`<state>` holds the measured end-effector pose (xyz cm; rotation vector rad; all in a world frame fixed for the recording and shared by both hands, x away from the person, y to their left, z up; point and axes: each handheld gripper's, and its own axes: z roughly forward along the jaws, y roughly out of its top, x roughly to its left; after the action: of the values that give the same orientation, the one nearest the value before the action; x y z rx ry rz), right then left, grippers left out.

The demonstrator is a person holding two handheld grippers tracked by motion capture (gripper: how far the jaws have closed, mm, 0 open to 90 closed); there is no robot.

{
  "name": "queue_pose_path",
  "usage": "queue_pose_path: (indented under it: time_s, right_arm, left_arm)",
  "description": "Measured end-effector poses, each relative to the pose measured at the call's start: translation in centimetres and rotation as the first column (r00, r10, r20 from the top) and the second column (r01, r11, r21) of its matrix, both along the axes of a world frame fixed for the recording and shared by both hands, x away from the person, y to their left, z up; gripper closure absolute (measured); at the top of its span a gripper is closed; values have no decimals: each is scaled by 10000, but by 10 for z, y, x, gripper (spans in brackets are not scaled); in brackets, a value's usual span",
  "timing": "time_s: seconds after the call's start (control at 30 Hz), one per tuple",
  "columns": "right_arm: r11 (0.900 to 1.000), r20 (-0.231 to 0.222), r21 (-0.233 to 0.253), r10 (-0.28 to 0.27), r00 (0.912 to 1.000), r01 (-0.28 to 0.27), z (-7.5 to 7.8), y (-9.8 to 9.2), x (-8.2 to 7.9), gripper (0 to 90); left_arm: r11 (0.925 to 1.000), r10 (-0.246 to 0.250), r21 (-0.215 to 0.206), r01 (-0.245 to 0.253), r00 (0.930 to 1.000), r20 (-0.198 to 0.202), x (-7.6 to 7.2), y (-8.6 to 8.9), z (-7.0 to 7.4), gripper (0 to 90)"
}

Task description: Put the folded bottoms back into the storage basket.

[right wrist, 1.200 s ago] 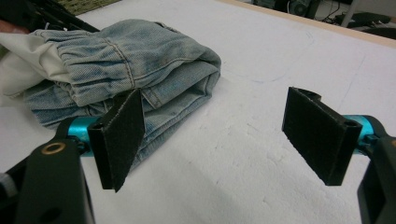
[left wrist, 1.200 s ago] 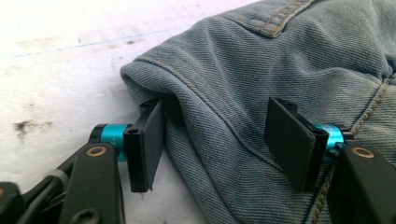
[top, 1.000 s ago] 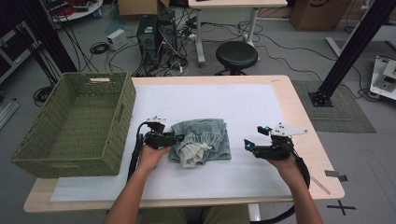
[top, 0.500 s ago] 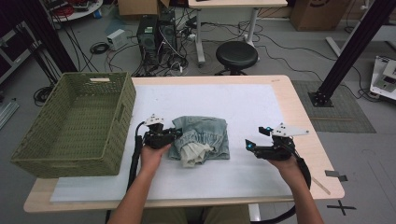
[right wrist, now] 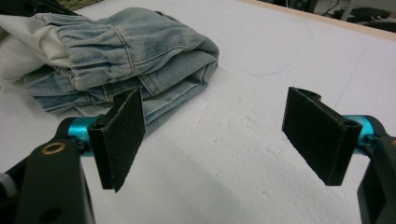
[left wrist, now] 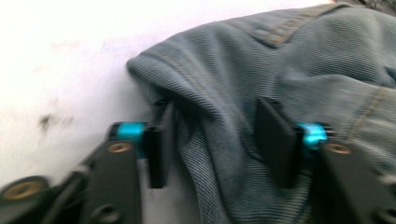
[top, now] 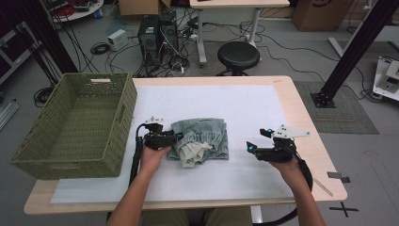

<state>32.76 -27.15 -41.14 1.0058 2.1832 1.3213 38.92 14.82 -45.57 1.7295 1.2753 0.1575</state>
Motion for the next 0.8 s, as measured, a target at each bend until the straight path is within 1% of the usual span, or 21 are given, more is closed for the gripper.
queue_pose_path:
  time_s: [0.07, 0.13, 0.2, 0.23, 0.27, 0.3, 0.33, 0.37, 0.43, 0.5, 0.53, 0.6, 0.7, 0.8]
  right_arm:
    - [10000, 7, -20, 31, 10000, -31, 0, 0, 0, 221]
    - [10000, 2, -9, 29, 10000, -29, 0, 1, 0, 221]
    - [10000, -15, 5, 36, 10000, -36, 0, 2, 0, 221]
    - [10000, 16, -16, 45, 10000, -45, 0, 1, 0, 221]
    - [10000, 8, -24, 32, 10000, -32, 1, 2, 0, 221]
    - [10000, 11, -14, 33, 10000, -33, 1, 1, 0, 221]
    - [10000, 32, -39, 29, 10000, -29, 1, 1, 0, 221]
    - [10000, 4, -22, 17, 10000, -17, 1, 1, 0, 221]
    - [10000, 27, -53, 36, 10000, -35, 1, 1, 0, 221]
    - [10000, 0, -22, 2, 10000, -2, 1, 0, 0, 221]
    - [10000, 33, -11, -18, 10000, 18, 1, 0, 0, 221]
    - [10000, 25, -2, -18, 10000, 18, 1, -1, 0, 221]
    - [10000, -6, -22, -35, 10000, 35, -1, -1, 0, 221]
    - [10000, -12, 6, 1, 10000, -1, 0, -1, 0, 221]
  left_arm:
    - [9999, -92, -112, 91, 9999, -122, 0, -1, 0, 465]
    - [9999, -115, -131, 113, 9998, -140, 0, -1, 0, 466]
    - [9993, -325, -163, 322, 9993, -165, 1, -2, 0, 477]
    - [9987, -435, -266, 430, 9988, -205, 1, -3, -1, 507]
    - [9974, -711, -168, 707, 9972, -228, 2, -5, -2, 581]
    - [9966, -827, 37, 828, 9965, -118, 1, -8, -1, 659]
    - [9954, -948, 144, 947, 9955, 29, 1, -10, 0, 710]
    - [9945, -1019, 256, 1015, 9947, 122, 0, -11, 0, 752]
    - [9941, -1035, 341, 1027, 9944, 212, 0, -11, 1, 775]
    - [9930, -1117, 438, 1094, 9923, 537, -2, -11, 3, 787]
    - [9930, -1145, 363, 1120, 9904, 774, -3, -11, 4, 789]
    - [9938, -1105, -3, 1114, 9863, 1222, -5, -9, 7, 791]
    - [9909, -1200, -372, 1295, 9737, 1936, -9, -7, 16, 793]
    - [9865, -1318, -616, 1515, 9595, 2488, -11, -8, 26, 793]
